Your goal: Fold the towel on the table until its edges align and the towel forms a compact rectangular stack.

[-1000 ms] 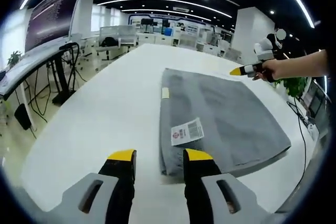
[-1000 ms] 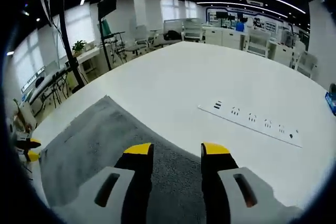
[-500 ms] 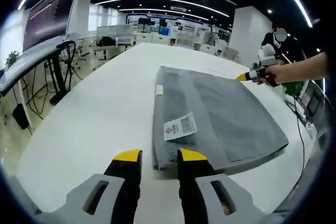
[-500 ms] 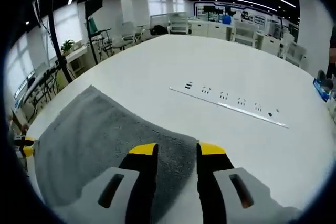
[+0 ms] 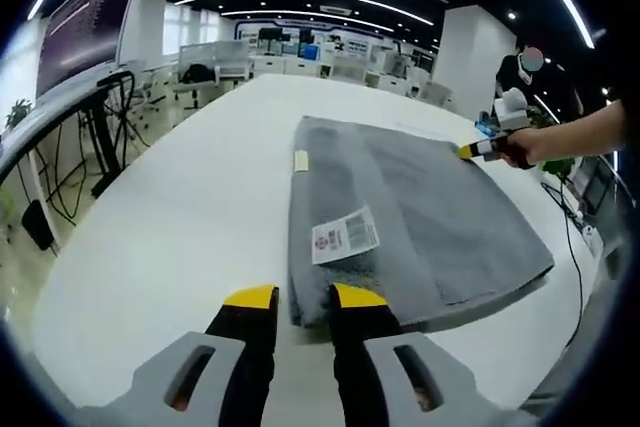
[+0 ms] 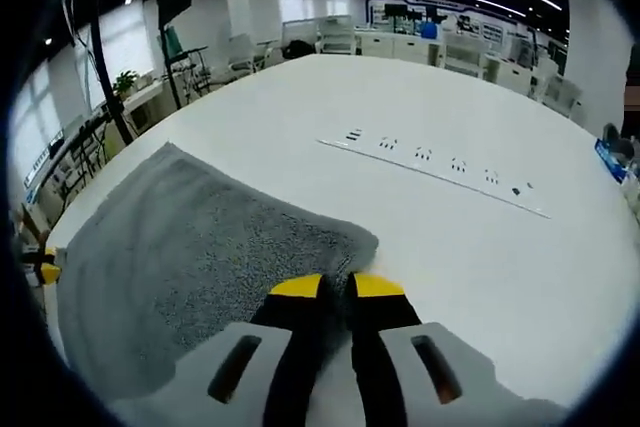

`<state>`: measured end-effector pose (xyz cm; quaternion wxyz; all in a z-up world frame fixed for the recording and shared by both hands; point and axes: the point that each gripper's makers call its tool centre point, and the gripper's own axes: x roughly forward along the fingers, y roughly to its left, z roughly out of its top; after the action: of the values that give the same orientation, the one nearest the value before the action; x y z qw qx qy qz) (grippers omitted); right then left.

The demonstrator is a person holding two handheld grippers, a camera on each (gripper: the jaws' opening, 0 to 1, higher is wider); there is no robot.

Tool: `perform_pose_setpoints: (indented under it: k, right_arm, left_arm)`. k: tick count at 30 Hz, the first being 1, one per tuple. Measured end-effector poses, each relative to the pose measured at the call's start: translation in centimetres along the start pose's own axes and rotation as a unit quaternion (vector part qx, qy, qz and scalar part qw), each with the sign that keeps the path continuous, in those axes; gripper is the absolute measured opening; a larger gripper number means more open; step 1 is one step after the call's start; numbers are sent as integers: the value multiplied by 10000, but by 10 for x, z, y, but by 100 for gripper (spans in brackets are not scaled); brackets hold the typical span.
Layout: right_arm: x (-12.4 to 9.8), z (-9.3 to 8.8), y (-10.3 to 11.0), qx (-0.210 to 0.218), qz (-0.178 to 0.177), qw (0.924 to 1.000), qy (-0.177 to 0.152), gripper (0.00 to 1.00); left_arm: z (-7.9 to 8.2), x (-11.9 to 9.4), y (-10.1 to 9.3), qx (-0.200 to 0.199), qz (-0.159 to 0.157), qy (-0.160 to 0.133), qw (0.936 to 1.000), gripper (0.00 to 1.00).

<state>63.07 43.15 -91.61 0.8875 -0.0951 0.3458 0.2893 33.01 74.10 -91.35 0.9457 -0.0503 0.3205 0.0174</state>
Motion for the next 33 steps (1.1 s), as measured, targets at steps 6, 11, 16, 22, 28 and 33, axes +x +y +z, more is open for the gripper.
perform_pose_setpoints:
  k: [6,11,16,22,28,33]
  right_arm:
    - [1,0,-2,-218,5,9998,-22,3]
    - [0,0,1,-458,-17,9988,-172,2]
    - [0,-1,0,-439,10,9987,-242,2]
    - [-3,0,4,-674,-52,9974,-232,2]
    - [0,0,5,-707,-62,9972,-225,2]
    - [-1,1,1,-766,-111,9965,-327,1]
  left_arm:
    - [-1,5,0,162,-31,32,9999,12]
    - [-1,7,-6,383,-242,-32,9990,8]
    - [0,4,-7,363,-322,-105,9988,7]
    - [-2,4,-7,455,-327,-126,9983,7]
    - [-2,4,-8,456,-284,-157,9984,7]
    - [-1,2,-11,466,-238,-175,9985,7]
